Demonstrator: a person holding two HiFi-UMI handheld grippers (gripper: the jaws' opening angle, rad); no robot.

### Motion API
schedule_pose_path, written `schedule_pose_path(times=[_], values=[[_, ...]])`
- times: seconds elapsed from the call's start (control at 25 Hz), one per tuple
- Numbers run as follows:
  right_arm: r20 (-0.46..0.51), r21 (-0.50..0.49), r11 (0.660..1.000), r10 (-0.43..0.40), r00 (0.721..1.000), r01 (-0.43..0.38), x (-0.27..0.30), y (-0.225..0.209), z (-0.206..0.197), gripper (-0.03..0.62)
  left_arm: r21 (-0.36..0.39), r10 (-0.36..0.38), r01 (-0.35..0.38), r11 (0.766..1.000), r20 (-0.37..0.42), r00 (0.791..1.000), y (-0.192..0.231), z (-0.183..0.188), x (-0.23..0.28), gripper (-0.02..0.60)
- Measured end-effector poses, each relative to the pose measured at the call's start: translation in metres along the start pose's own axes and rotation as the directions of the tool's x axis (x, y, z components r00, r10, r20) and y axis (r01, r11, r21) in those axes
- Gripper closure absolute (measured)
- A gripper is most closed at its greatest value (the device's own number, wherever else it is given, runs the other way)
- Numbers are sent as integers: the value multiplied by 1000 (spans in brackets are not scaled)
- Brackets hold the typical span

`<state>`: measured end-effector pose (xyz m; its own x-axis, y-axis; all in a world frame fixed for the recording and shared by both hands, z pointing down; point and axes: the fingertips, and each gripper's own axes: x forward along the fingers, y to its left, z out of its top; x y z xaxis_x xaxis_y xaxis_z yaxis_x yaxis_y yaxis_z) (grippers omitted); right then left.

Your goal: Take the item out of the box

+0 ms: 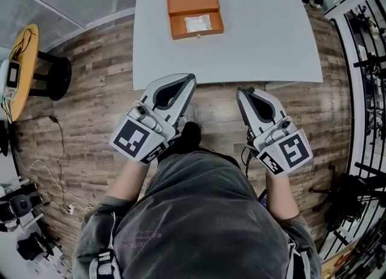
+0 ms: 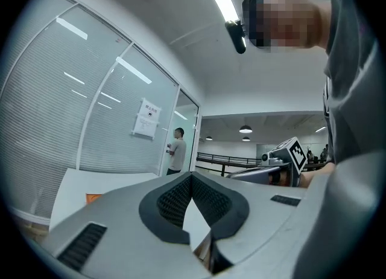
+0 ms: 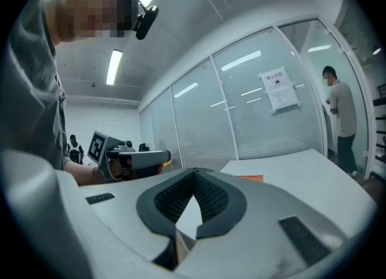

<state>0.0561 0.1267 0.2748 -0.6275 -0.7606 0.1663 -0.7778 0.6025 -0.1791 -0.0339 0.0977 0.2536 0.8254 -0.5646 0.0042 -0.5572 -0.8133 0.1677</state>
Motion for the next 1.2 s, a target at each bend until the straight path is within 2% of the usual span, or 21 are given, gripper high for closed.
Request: schedule_pose_path(times=[0.56,0.72,0.84,1.2], values=[[-47,3,1000,-20,999,20,125,-30,21,589,-40,-24,24,999,-18,1000,127,9,28,580],[-48,7,1000,-30,998,30,144,-36,26,589,-43,-38,37,998,-19,999,145,9,33,580],[-53,5,999,-33,998,34,158,-37,28,589,-52,-51,52,997,11,999,157,14,36,580],[-72,3,999,-46,996,46,176,-44,26,589,-43,-52,51,998,-28,998,179,1,41,580]])
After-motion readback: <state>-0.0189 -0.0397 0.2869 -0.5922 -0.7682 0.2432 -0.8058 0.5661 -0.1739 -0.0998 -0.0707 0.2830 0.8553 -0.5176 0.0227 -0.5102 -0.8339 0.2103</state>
